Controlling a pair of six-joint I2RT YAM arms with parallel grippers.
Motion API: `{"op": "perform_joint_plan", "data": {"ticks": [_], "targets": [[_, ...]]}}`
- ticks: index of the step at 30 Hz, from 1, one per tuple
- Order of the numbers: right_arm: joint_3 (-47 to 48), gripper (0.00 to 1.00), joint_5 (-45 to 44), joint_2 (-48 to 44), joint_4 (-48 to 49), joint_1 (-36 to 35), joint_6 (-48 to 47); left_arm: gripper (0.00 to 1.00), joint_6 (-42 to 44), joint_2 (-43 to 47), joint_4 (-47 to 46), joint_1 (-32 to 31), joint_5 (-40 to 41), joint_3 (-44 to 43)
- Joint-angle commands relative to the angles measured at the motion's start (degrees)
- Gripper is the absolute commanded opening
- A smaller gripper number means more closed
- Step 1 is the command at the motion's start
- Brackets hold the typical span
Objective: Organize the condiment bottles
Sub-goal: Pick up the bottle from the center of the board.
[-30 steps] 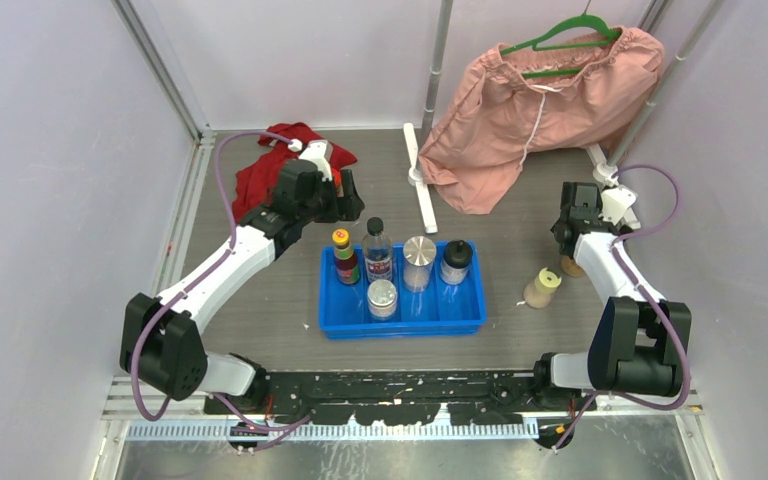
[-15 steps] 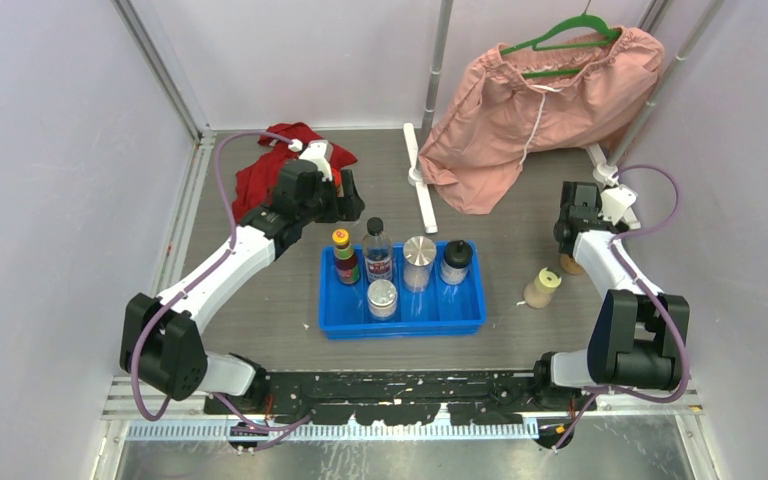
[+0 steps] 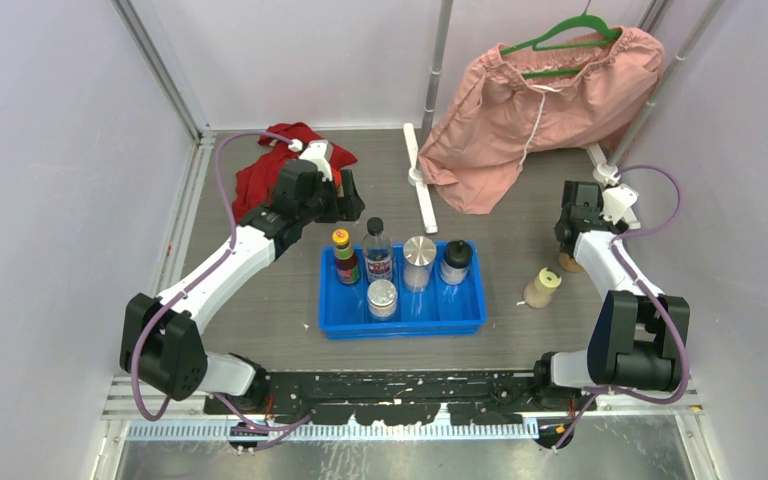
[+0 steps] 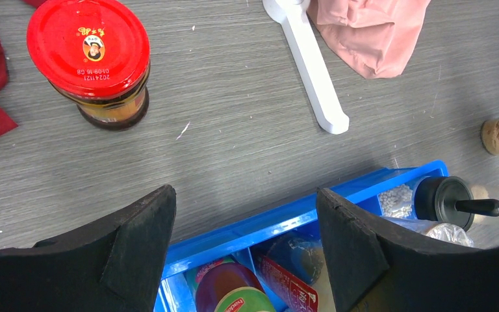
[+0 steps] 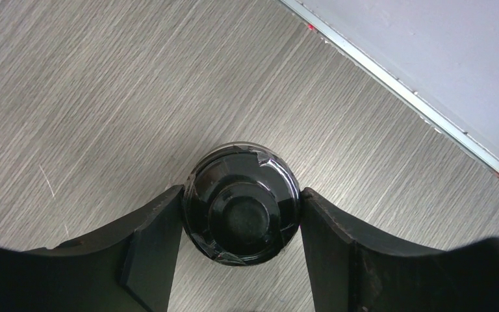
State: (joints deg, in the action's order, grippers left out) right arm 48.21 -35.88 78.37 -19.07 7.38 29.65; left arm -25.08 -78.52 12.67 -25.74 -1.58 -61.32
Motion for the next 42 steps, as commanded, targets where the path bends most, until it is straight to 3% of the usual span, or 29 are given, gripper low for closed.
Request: {"op": "perform_joint_plan", "data": {"ticks": [1,12,23,29,42], "targets": [[1.36,0.46,3.34,-1.53,-0.6,0.24,0.59,0.79,0.38,0.43,-1.38,0.34,-0.06,-0.35],[4.89,0.42,13.32,2.31,0.27,-1.9,1.01,0.79,0.65,1.58,0.91,0.34,0.97,-1.35],[8.84,0.42,12.93,6.61,-2.77,-14.42,-2.75,0.79,0.39,3.73,3.25,0.25,1.17,-1.01],[10.04,0.42,12.01,4.49,-5.9,-17.85,-3.91,0.79,0.21,5.14,4.87,-0.16,3.03,-1.34],[12.44,0.42,10.64,-4.05,-12.44,-17.99,-7.54,0.79,0.57,7.86,8.85,-2.21,6.18,-2.13]]}}
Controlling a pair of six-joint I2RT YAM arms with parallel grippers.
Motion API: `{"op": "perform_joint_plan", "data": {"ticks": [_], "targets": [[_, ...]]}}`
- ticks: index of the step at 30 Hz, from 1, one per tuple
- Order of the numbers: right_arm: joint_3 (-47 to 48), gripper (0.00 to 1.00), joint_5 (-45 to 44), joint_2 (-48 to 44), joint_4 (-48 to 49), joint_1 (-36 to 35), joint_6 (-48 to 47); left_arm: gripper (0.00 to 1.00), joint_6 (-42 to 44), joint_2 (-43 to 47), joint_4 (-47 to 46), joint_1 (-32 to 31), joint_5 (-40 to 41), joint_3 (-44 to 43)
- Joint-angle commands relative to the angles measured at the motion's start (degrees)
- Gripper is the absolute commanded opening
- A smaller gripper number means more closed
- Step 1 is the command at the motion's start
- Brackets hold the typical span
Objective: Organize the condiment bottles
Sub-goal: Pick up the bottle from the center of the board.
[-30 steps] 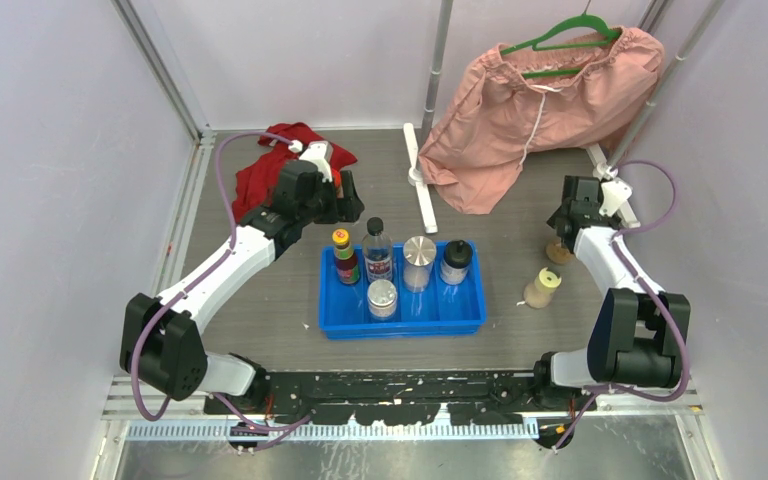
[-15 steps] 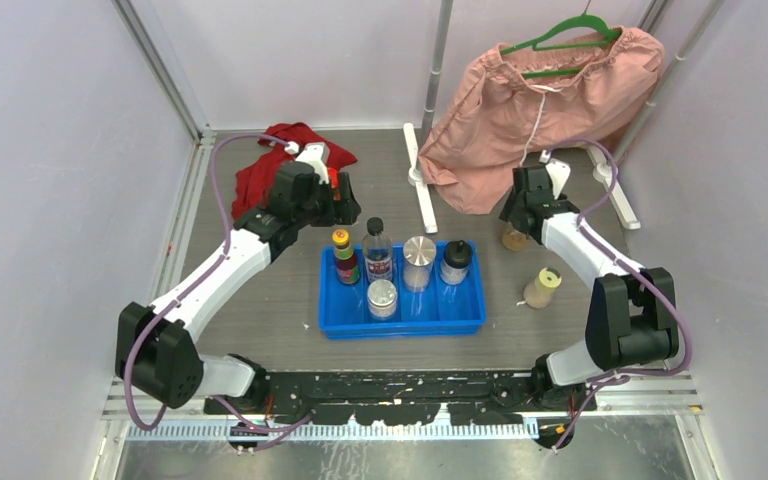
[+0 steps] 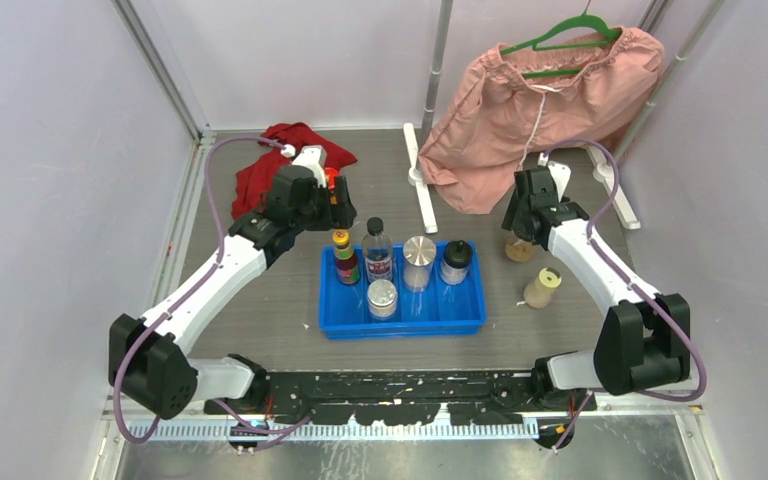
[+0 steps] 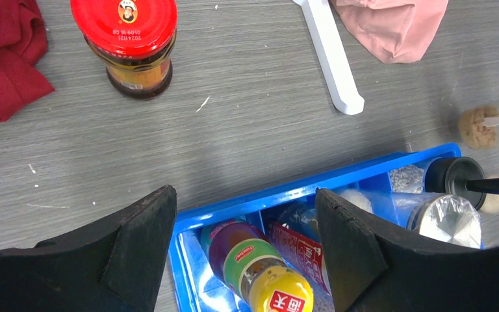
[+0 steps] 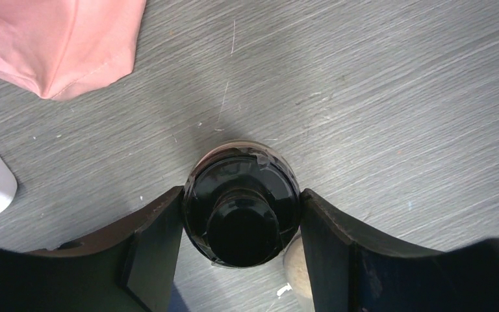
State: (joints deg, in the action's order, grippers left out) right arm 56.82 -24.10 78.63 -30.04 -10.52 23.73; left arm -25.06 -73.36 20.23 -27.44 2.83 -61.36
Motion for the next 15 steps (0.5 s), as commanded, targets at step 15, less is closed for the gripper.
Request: {"op": "perform_joint_plan", "data": {"ticks": [15], "targets": [[9.06,0.42,1.89,-15.39,-12.25,-0.1,-2.56,0.78,1.59,7.18,7.77,-2.24,5.96,-3.06]]}}
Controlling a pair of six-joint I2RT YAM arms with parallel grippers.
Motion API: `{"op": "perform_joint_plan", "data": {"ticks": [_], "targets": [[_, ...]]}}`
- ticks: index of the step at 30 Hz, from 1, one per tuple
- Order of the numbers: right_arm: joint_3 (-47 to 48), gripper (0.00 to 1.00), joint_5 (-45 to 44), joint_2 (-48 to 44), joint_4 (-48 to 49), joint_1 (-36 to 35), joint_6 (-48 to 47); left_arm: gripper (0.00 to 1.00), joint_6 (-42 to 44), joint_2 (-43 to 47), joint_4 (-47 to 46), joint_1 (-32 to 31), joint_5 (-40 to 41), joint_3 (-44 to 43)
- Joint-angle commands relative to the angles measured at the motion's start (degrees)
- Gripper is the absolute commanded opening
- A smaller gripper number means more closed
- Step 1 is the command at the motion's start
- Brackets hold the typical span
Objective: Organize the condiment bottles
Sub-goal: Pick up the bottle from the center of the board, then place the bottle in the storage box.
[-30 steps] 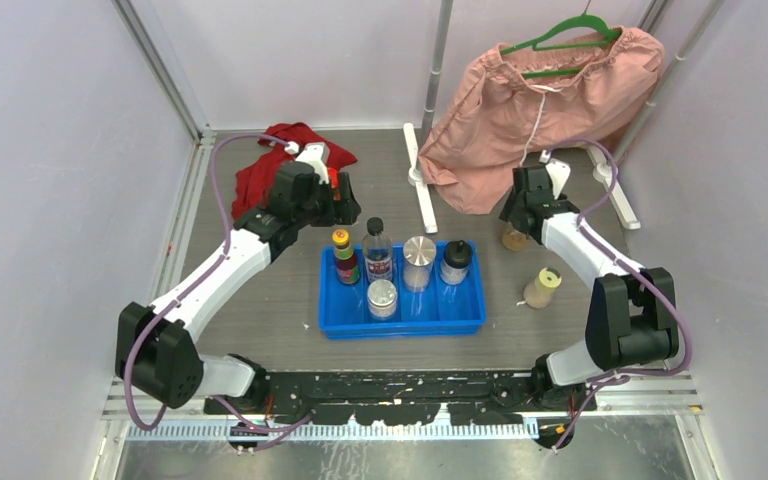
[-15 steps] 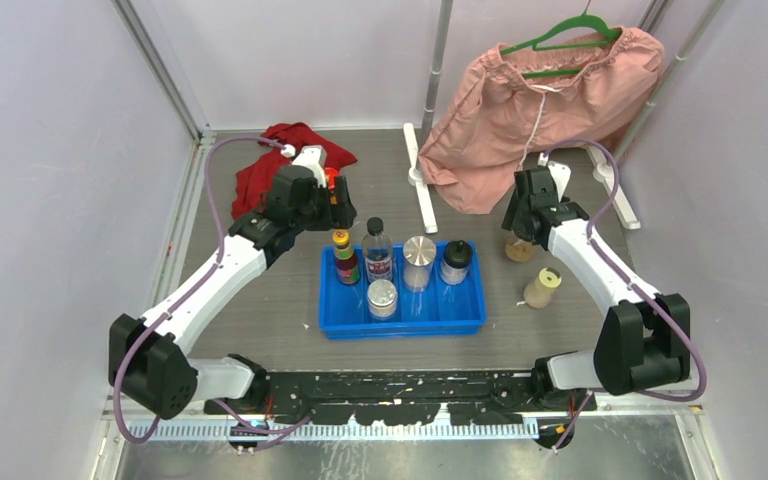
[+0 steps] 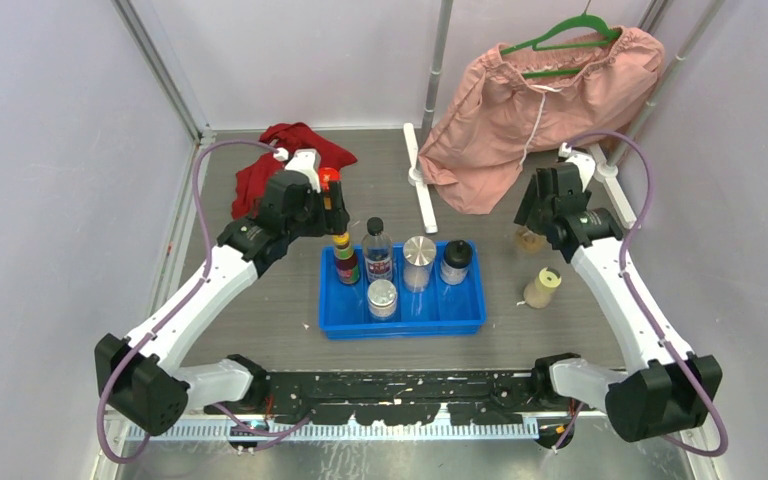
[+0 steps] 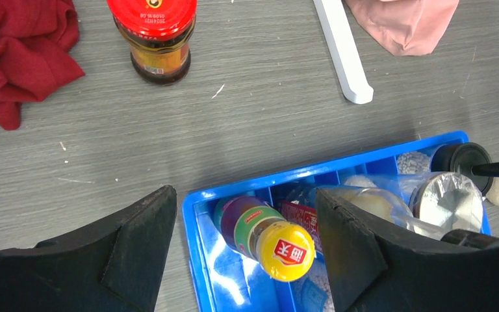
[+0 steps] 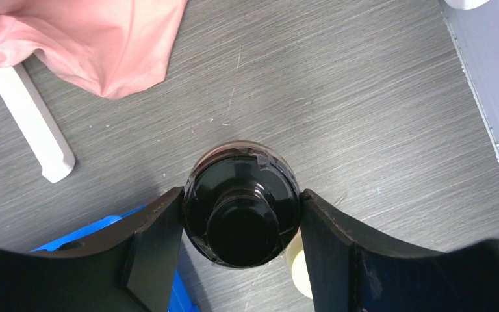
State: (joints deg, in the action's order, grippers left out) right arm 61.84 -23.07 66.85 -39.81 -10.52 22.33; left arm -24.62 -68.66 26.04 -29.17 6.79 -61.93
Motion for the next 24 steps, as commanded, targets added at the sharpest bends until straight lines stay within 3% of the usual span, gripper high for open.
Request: {"op": "perform_joint_plan", "data": {"ticks": [1,15,24], "targets": [[4.52,0.42,1.33,-4.18,-3.29,-0.08,-1.27,0.78,1.22,2.75,2.19,-0.56,2.27,-2.47],[11.04,0.42,7.0,-8.77,-13.83,-1.18,-1.85,0.78,1.42,6.11,5.73,-1.22,4.39,-2.56],[12.36,0.42,6.48,-9.12,-15.99,-5.9,-0.08,0.78,1.08,6.61,6.61,-1.92,5.35,-3.0]]}}
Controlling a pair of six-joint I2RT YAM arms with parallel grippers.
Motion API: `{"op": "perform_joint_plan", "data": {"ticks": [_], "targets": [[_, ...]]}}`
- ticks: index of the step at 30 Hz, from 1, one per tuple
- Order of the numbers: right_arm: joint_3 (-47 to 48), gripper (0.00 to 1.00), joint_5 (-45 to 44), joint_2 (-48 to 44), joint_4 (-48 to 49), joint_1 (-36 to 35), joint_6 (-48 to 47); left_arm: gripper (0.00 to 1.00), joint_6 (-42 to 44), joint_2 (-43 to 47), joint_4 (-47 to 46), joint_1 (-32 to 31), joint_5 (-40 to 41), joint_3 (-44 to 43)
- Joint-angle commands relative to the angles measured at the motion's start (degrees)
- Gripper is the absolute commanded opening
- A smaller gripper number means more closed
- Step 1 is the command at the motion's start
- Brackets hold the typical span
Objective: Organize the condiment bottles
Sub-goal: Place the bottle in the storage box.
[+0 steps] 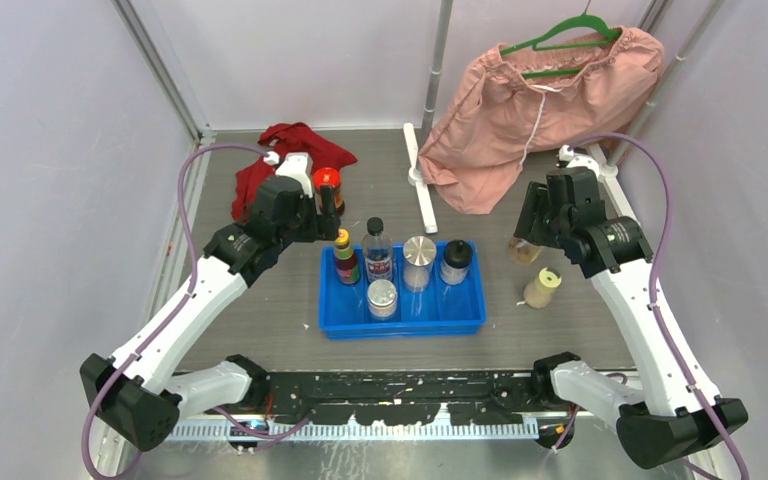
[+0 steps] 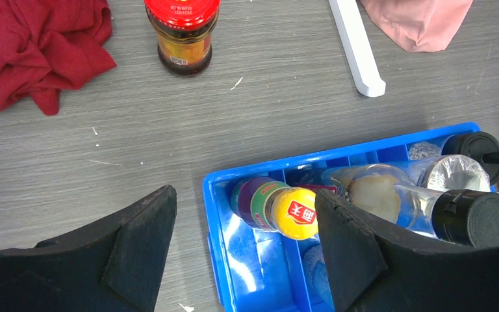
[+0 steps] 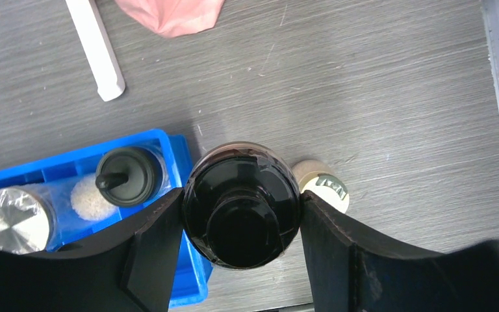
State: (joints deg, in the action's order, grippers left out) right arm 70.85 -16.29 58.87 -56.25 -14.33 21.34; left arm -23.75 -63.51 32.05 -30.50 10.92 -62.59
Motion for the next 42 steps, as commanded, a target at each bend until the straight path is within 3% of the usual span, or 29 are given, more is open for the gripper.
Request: {"op": "perform_joint_plan", "data": {"ticks": [1,42], "targets": [[3.48,0.42,-0.62,-1.12,0.44,-2.77,1.06,0.78,0.23,1.45,0.68,-0.75,1.41,-2.36],[6.93,0.42,-15.64,4.58,-1.51,-28.58,10.89,0.78,-0.13,3.47,2.14,-1.62,2.44,-1.75]]}}
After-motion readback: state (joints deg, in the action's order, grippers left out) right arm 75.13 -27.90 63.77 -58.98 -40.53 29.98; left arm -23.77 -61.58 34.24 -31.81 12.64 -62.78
